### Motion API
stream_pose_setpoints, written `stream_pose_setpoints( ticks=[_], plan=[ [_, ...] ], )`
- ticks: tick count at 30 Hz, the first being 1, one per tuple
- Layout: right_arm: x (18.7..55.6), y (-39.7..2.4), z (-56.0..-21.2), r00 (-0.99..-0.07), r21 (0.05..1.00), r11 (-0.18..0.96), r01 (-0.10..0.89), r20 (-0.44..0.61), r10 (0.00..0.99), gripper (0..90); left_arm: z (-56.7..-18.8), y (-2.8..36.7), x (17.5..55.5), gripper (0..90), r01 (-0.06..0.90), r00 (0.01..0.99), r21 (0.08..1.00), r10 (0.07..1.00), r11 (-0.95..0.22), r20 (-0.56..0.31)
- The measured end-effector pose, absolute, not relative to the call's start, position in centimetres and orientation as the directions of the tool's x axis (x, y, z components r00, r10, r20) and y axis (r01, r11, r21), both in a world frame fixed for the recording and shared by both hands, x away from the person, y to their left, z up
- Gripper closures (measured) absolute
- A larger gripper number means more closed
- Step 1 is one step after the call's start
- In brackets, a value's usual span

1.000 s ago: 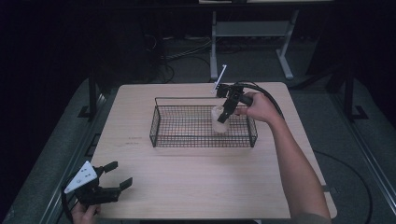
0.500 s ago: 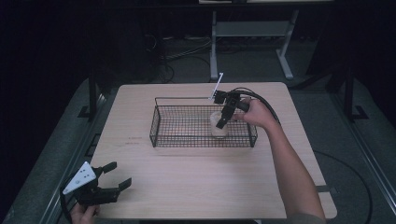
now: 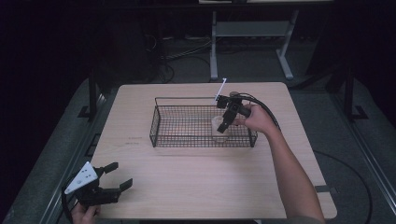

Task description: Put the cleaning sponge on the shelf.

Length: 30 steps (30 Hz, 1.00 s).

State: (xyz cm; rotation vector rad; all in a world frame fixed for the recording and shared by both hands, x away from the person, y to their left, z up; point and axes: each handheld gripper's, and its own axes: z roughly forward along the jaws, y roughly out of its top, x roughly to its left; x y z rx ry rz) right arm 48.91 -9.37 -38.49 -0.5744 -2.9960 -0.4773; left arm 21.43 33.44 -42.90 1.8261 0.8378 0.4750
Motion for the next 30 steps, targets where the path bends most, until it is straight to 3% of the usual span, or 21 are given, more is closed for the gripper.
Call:
stream_pose_setpoints(
  ticks=[8,30],
  plan=[
    [48.5,-9.6,-37.4,-0.924,0.315,0.869,0.382,0.100,0.370,17.0,-42.8,33.5,21.4,14.1,0.325,0.678,0.918,0.732,-0.228,-0.059],
    [45.3,-11.9,-33.4,-0.927,0.386,0.845,0.370,0.089,0.365,16.3,-42.9,33.3,21.4,14.1,0.329,0.679,0.915,0.732,-0.234,-0.058]
  ],
)
